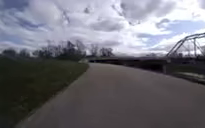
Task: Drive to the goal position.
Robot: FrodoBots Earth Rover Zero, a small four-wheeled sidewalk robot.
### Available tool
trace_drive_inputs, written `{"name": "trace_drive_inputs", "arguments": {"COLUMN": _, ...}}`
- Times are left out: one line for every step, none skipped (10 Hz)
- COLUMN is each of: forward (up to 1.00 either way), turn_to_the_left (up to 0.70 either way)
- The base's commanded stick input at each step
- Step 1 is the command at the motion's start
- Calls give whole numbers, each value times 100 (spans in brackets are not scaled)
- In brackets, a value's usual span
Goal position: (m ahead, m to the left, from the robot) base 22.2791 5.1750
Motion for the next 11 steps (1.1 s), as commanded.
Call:
{"name": "trace_drive_inputs", "arguments": {"forward": 100, "turn_to_the_left": 0}}
{"name": "trace_drive_inputs", "arguments": {"forward": 100, "turn_to_the_left": 0}}
{"name": "trace_drive_inputs", "arguments": {"forward": 100, "turn_to_the_left": 0}}
{"name": "trace_drive_inputs", "arguments": {"forward": 100, "turn_to_the_left": 0}}
{"name": "trace_drive_inputs", "arguments": {"forward": 100, "turn_to_the_left": 0}}
{"name": "trace_drive_inputs", "arguments": {"forward": 100, "turn_to_the_left": 0}}
{"name": "trace_drive_inputs", "arguments": {"forward": 100, "turn_to_the_left": 0}}
{"name": "trace_drive_inputs", "arguments": {"forward": 100, "turn_to_the_left": 0}}
{"name": "trace_drive_inputs", "arguments": {"forward": 100, "turn_to_the_left": 0}}
{"name": "trace_drive_inputs", "arguments": {"forward": 100, "turn_to_the_left": 0}}
{"name": "trace_drive_inputs", "arguments": {"forward": 100, "turn_to_the_left": 0}}
